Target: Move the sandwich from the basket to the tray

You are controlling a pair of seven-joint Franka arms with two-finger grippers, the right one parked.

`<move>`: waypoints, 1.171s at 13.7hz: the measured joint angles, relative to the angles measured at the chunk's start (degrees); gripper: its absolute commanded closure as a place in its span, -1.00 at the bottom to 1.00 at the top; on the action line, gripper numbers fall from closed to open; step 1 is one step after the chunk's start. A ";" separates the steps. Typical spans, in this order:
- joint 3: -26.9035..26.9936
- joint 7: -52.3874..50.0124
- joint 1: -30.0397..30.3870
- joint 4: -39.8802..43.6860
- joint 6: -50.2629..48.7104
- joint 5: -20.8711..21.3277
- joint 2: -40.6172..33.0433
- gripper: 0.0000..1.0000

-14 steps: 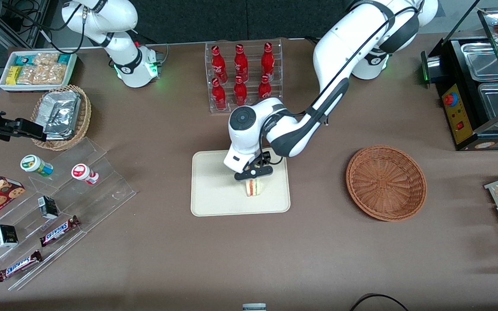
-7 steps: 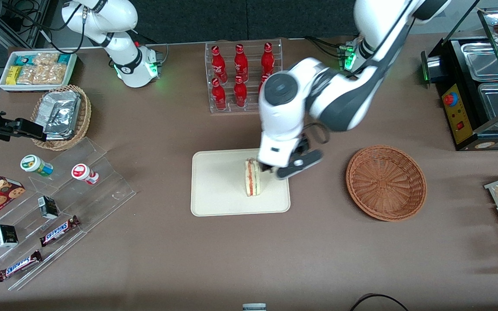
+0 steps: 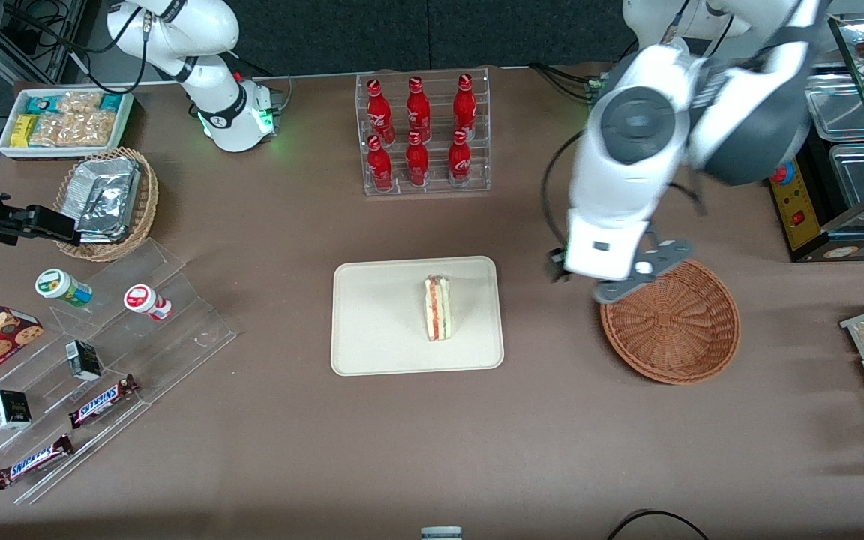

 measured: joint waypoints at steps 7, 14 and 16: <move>4.77 26.21 9.86 -1.55 -8.35 -6.92 -8.21 -1.00; 19.58 50.98 9.76 -8.59 -13.42 -12.52 -19.18 -1.00; 22.38 54.11 9.80 -13.22 -13.43 -12.98 -23.82 -1.00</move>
